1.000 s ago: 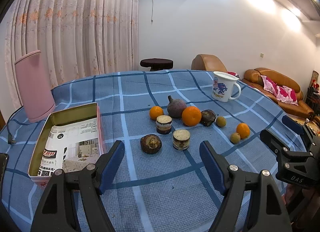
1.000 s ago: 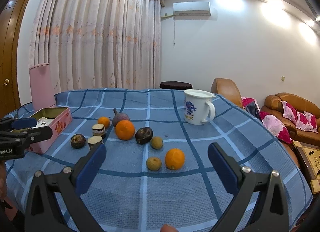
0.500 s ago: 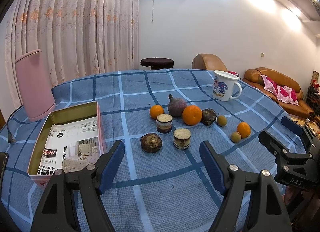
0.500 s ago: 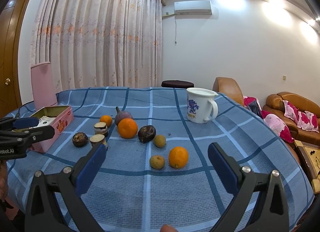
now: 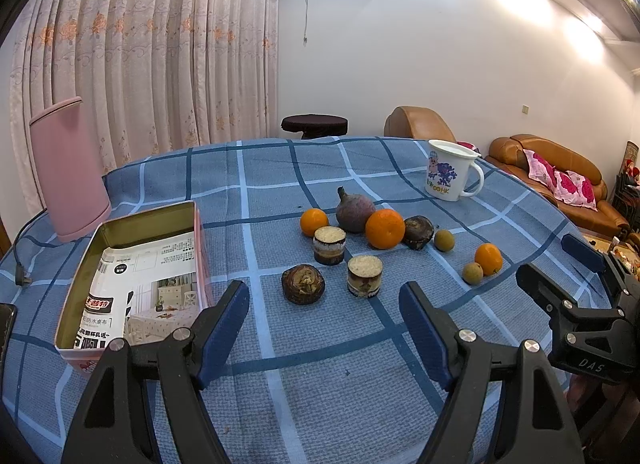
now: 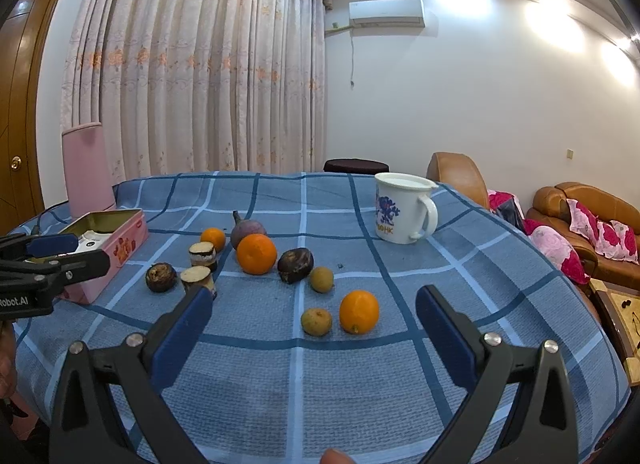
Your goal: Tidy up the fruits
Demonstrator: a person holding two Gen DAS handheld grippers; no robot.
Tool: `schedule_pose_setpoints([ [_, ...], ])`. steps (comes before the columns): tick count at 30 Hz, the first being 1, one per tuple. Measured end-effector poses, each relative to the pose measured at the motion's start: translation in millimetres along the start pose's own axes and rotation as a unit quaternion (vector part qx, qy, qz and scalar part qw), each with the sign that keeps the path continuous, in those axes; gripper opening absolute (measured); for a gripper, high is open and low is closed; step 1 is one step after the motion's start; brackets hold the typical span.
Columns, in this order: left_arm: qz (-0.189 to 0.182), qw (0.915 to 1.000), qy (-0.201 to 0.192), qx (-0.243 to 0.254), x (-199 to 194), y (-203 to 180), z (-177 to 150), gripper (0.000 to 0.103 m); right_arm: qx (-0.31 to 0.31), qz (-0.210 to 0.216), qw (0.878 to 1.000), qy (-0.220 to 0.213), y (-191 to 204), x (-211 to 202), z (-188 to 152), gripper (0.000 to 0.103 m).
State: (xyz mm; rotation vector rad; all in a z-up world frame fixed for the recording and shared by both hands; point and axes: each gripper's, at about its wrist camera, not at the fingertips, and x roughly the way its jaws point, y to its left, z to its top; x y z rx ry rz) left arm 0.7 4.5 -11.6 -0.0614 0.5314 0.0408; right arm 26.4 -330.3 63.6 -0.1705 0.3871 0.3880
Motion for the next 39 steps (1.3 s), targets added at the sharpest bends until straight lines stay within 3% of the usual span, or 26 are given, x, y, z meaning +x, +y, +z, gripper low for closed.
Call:
schedule_pose_setpoints([
  [22,-0.004,0.9998,0.013,0.012,12,-14,-2,0.079,0.011,0.016,1.000,0.010,-4,3,-2,0.103],
  [33,-0.061,0.9950,0.042,0.067,48,-79,8,0.078,0.056,-0.030,0.997,0.033,-63,9,-10,0.103],
  [39,-0.099,0.9879,0.077,0.092,82,-120,13,0.078,0.082,-0.040,0.995,0.044,-95,13,-16,0.095],
])
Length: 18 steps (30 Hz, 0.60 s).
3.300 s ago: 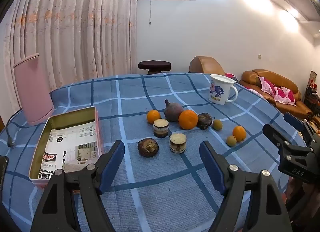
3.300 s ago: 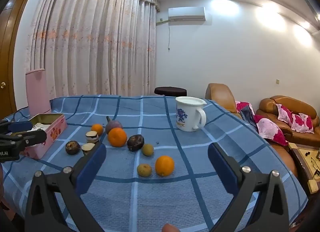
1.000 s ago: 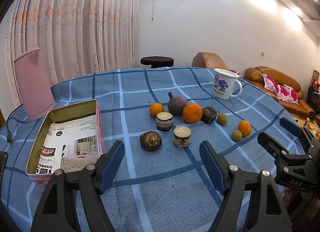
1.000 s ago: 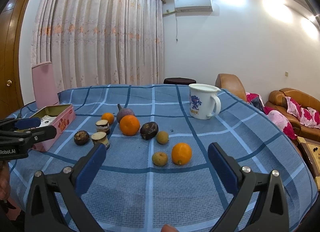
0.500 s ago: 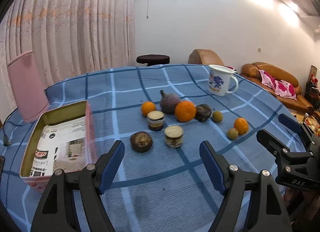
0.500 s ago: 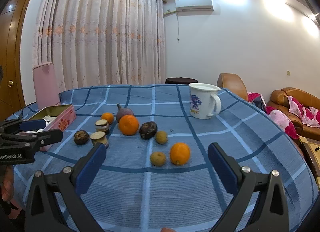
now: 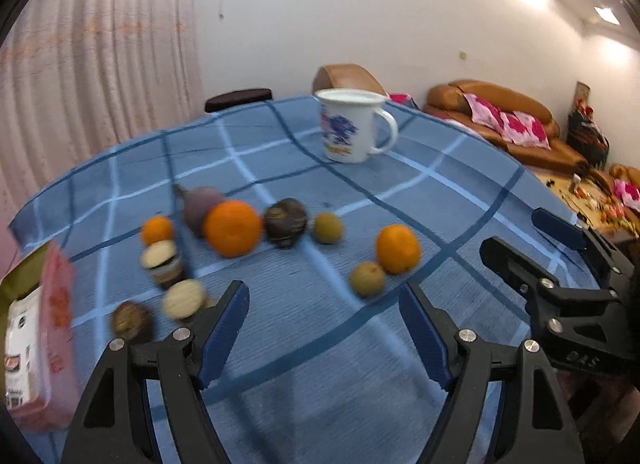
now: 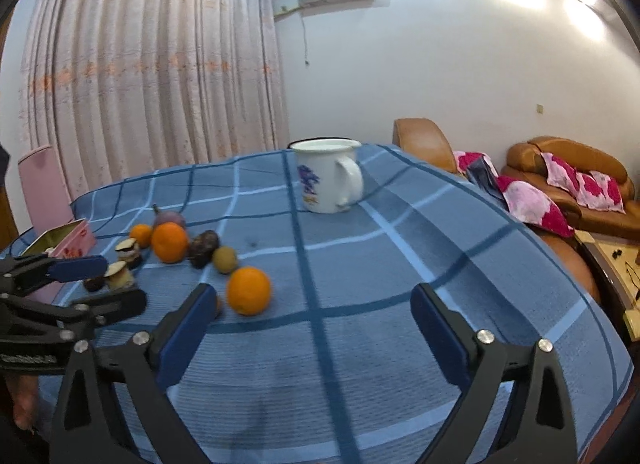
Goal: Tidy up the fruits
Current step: 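Grasp the small brown-yellow fruit with the left tool while the right tool grasps an orange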
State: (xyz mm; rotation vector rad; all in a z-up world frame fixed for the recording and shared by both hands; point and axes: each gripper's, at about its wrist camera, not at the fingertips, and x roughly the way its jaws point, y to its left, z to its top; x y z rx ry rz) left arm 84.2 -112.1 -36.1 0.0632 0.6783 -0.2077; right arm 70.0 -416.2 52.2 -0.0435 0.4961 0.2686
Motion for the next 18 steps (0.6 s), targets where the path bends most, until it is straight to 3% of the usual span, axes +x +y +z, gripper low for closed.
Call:
schedule_pose_setpoints([
  [3,-0.022,0.9994,0.027,0.000,20,-9,5,0.074,0.006,0.002,1.000,0.004,-10,2,0,0.093],
  [8,-0.050,0.9971,0.057,0.003,39,-16,9,0.040,0.014,0.014,1.000,0.008,-15,5,0,0.092],
  [12,-0.074,0.9938,0.082,-0.010,51,-12,8,0.027,0.011,0.032,0.999,0.019,-10,10,3,0.087],
  [18,-0.078,0.9945,0.068,-0.015,41,-5,4,0.027,-0.018,0.047,0.998,0.036,10,25,16,0.082],
])
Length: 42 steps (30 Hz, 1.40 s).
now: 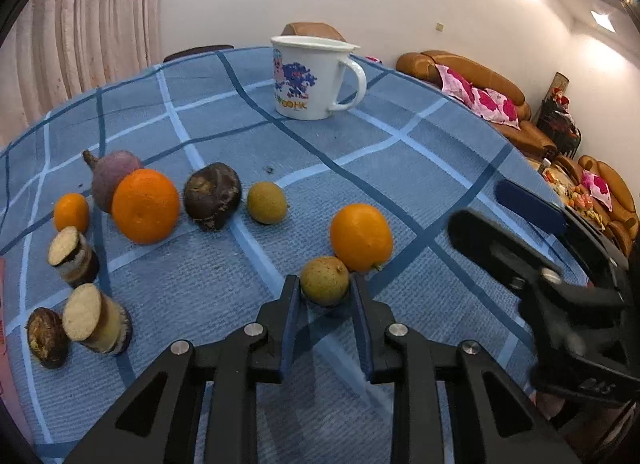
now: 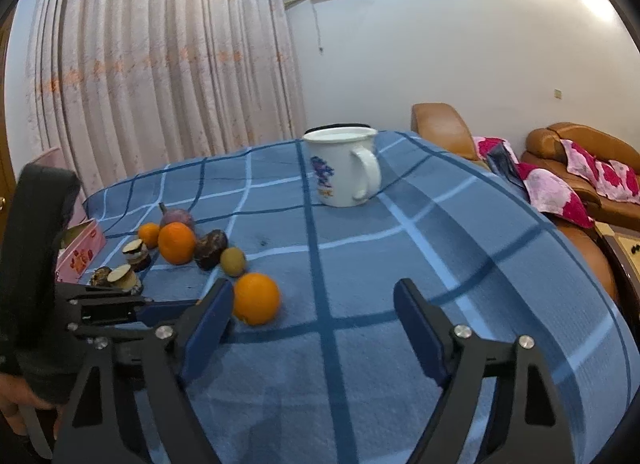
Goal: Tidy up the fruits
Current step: 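Grasp the small brown-yellow fruit with the left tool while the right tool grasps an orange, then carry the small fruit in the left tool and the orange in the right tool over the tin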
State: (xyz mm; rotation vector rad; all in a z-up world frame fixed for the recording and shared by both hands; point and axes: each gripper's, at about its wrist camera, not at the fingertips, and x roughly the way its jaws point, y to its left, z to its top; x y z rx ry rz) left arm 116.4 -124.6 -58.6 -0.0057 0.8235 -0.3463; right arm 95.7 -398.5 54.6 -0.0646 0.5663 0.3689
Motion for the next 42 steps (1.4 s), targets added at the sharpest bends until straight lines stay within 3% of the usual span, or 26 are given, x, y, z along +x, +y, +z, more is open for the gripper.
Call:
schedule_pose_setpoints([
  [6,0.012,0.9995,-0.024,-0.014,-21,18,-8,0.027,-0.042,0.019,0.997,0.055,21,32,11,0.057],
  [14,0.016,0.9981,-0.045,-0.038,-43,43,-15,0.027,-0.065,0.049,0.988,0.128,36,68,5,0.039],
  [27,0.068,0.9905,-0.101,-0.064,-95,81,-24,0.027,-0.114,0.078,0.986,0.089,87,53,18,0.038],
  [42,0.115,0.9799,-0.136,-0.090,-129,116,-37,0.027,-0.159,0.136,0.977,0.043,152,44,36,0.038],
])
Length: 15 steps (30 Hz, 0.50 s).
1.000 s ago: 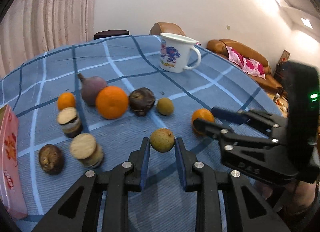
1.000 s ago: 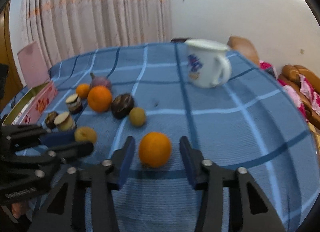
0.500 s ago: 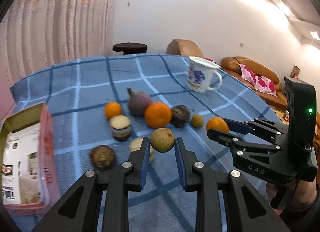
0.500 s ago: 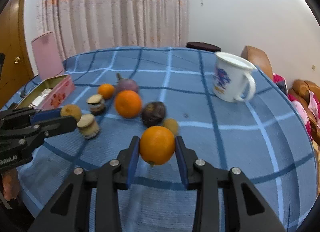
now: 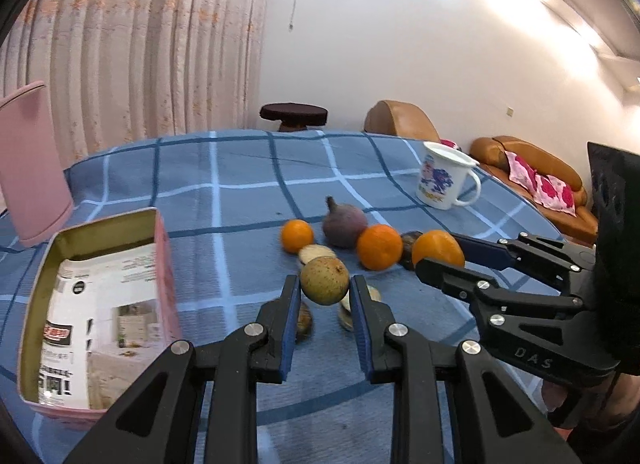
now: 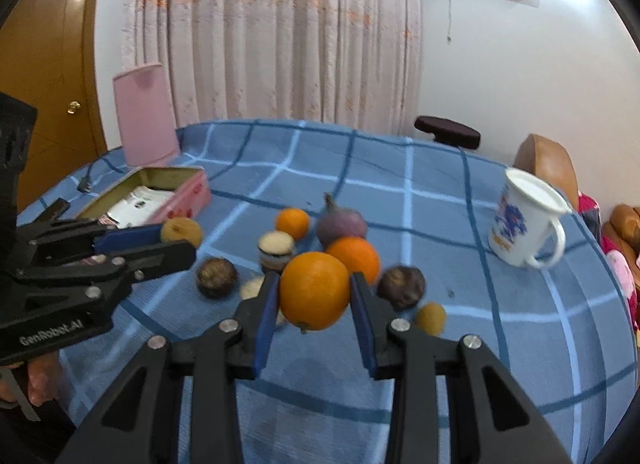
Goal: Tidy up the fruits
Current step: 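Carry the small fruit in the left tool and the orange in the right tool over the tin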
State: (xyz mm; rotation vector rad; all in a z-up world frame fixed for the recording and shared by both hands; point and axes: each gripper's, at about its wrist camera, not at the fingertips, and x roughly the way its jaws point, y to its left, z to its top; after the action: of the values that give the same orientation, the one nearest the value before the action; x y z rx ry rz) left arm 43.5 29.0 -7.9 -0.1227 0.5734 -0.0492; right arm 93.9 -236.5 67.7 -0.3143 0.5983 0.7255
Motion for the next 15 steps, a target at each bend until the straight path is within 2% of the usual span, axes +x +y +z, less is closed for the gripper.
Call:
schedule_pose_setpoints([
  [7,0.020,0.9996,-0.017,-0.014,-12,20,6,0.027,-0.025,0.015,0.999,-0.018,21,-1,21,0.038],
  [15,0.045,0.9979,-0.034,-0.031,-24,45,10,0.027,-0.029,0.045,0.996,-0.064,40,-3,43,0.038],
])
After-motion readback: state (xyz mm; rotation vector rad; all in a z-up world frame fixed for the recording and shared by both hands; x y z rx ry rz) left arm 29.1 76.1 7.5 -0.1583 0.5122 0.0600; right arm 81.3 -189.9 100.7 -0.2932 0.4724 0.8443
